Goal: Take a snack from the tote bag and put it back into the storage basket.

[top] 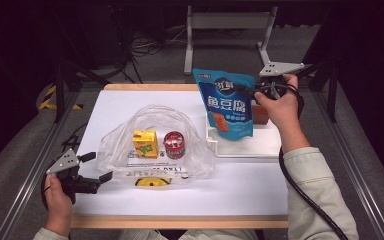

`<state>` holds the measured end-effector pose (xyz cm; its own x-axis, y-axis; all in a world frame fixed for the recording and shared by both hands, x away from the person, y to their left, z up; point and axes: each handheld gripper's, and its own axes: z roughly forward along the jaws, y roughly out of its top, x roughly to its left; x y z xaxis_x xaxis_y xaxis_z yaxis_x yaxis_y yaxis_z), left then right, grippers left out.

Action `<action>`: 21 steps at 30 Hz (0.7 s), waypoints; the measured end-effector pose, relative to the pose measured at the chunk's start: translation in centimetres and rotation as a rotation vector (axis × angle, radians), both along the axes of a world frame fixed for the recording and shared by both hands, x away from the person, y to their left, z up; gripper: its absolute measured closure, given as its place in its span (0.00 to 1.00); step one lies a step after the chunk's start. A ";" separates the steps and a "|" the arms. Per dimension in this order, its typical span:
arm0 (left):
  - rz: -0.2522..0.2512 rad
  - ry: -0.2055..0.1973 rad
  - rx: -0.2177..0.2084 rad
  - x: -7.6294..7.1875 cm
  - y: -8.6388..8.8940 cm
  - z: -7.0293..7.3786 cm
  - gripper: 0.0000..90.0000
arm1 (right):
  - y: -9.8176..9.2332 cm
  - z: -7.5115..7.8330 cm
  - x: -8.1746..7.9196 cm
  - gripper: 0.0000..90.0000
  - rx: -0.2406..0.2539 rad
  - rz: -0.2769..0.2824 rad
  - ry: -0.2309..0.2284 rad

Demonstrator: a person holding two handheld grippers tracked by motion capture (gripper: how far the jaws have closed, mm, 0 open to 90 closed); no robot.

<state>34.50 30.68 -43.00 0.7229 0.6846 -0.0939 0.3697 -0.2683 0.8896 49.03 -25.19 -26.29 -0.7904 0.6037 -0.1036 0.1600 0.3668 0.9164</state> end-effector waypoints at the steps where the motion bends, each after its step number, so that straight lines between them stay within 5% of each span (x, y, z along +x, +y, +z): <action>1: -0.002 -0.001 -0.001 0.0 0.0 0.0 0.01 | 0.0 -0.1 0.0 0.99 0.004 -0.001 0.000; 21: 0.003 -0.011 -0.004 -0.1 0.1 0.1 0.01 | -0.7 -1.0 0.4 0.99 0.018 0.000 0.020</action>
<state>34.40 30.77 -42.92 0.7215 0.6867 -0.0890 0.3612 -0.2636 0.8945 49.40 -25.93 -27.34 -0.7924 0.6052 -0.0768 0.1783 0.3502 0.9196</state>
